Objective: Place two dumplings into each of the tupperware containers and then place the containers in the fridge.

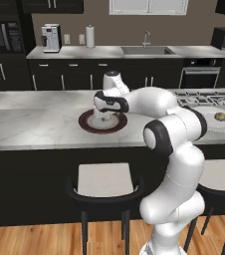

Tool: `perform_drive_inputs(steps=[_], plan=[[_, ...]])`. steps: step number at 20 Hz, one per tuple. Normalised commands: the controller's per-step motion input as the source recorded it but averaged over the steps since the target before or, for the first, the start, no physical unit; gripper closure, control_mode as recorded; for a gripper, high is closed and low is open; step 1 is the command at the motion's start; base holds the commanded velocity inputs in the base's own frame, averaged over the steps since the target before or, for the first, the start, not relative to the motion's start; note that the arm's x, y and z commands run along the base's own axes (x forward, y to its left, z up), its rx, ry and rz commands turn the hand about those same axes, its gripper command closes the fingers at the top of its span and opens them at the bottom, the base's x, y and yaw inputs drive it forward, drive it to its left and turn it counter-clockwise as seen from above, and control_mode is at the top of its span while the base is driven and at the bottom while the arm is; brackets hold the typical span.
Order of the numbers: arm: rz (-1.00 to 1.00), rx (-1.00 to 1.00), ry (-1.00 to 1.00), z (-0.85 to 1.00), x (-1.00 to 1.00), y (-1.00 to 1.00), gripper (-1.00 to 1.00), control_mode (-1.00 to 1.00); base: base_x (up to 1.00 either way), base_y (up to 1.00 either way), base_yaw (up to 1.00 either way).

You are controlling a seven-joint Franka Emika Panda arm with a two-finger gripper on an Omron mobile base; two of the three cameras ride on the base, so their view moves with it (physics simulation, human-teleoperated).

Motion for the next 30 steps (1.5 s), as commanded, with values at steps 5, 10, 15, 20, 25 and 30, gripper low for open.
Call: perform_drive_inputs(steps=[5, 10, 15, 20, 25, 30], plan=[[0.04, -0.05, 0.00, -0.29, 0.35, 0.00, -1.00, -1.00, 0.00, 0.00, 0.00], [0.03, 0.00, 0.00, -0.12, 0.41, 0.05, -1.00, -1.00, 0.00, 0.00, 0.00], [0.03, 0.00, 0.00, -0.04, 0.37, 0.07, -1.00, -1.00, 0.00, 0.00, 0.00], [0.02, 0.00, 0.03, -0.25, 0.06, 0.06, -1.00, -1.00, 0.00, 0.00, 0.00], [0.00, -0.03, 0.08, -0.32, -0.01, 0.00, -1.00, -1.00, 0.00, 0.00, 0.00], [-0.04, -0.06, 0.23, -0.50, -0.33, -0.07, 1.00, -1.00, 0.00, 0.00, 0.00]])
